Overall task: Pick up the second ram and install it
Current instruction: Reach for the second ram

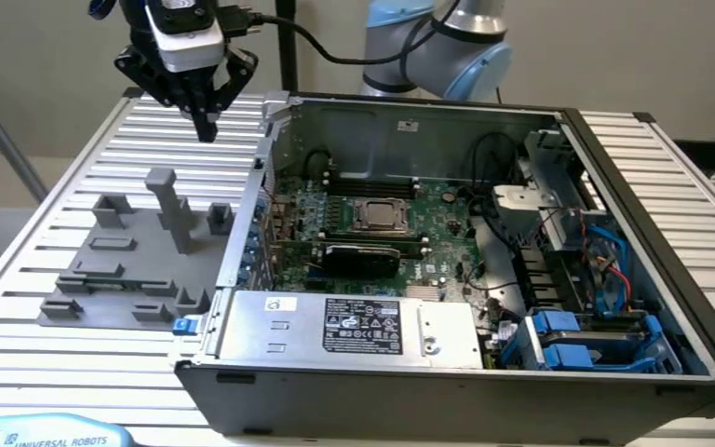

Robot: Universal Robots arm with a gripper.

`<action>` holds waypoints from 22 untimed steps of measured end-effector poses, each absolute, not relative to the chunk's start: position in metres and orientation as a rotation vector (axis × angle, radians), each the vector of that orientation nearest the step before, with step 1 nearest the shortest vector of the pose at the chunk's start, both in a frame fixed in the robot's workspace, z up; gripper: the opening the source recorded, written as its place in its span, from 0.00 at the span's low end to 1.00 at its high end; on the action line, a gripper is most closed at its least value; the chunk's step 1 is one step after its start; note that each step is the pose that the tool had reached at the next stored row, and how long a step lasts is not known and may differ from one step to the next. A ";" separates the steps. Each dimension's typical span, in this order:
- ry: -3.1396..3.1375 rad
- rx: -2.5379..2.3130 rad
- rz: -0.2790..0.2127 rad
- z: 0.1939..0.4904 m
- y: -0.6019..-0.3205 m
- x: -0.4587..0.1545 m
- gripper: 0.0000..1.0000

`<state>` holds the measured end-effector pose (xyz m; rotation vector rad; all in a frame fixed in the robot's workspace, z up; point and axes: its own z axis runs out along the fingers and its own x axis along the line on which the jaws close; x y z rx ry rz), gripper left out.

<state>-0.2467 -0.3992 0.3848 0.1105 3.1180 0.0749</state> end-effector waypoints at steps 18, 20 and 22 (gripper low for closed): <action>3.118 0.111 0.075 0.364 -0.407 -0.328 0.11; 3.118 0.110 0.075 0.361 -0.408 -0.337 0.11; 3.119 0.110 0.075 0.359 -0.410 -0.345 0.11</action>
